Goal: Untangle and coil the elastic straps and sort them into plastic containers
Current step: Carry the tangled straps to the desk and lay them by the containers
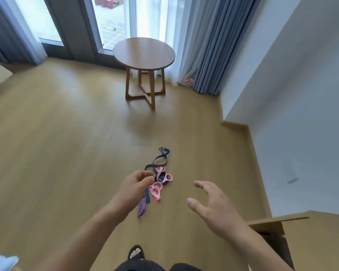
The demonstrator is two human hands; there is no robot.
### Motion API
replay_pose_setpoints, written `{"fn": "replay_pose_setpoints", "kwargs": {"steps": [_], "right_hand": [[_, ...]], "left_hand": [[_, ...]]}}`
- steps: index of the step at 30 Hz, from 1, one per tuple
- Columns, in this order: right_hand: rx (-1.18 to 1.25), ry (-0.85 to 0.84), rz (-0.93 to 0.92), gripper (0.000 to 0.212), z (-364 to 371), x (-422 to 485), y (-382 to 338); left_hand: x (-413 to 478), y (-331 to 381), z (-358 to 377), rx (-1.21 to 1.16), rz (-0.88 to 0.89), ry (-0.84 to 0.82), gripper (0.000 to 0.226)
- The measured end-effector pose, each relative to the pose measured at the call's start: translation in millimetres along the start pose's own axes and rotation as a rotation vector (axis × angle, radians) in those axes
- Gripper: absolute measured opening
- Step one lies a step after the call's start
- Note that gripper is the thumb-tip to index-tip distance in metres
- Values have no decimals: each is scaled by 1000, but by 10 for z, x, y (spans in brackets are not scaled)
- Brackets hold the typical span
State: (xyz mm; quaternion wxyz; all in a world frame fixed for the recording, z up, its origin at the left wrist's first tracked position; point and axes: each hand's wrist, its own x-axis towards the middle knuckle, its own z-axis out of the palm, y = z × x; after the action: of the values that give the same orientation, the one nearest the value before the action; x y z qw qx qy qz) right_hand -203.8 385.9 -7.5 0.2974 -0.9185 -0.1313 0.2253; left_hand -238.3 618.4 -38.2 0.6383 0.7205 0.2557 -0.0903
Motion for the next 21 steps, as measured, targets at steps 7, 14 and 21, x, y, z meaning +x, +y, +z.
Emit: {"fn": "replay_pose_setpoints", "kwargs": {"steps": [7, 14, 21], "right_hand": [[13, -146, 77, 57, 192, 1090, 224], [37, -372, 223, 53, 766, 2629, 877], [42, -504, 404, 52, 2139, 3945, 1874]], "left_hand": [[918, -89, -82, 0, -165, 70, 15], [2171, -373, 153, -37, -375, 135, 13], [3701, -1667, 462, -50, -597, 157, 13]]}}
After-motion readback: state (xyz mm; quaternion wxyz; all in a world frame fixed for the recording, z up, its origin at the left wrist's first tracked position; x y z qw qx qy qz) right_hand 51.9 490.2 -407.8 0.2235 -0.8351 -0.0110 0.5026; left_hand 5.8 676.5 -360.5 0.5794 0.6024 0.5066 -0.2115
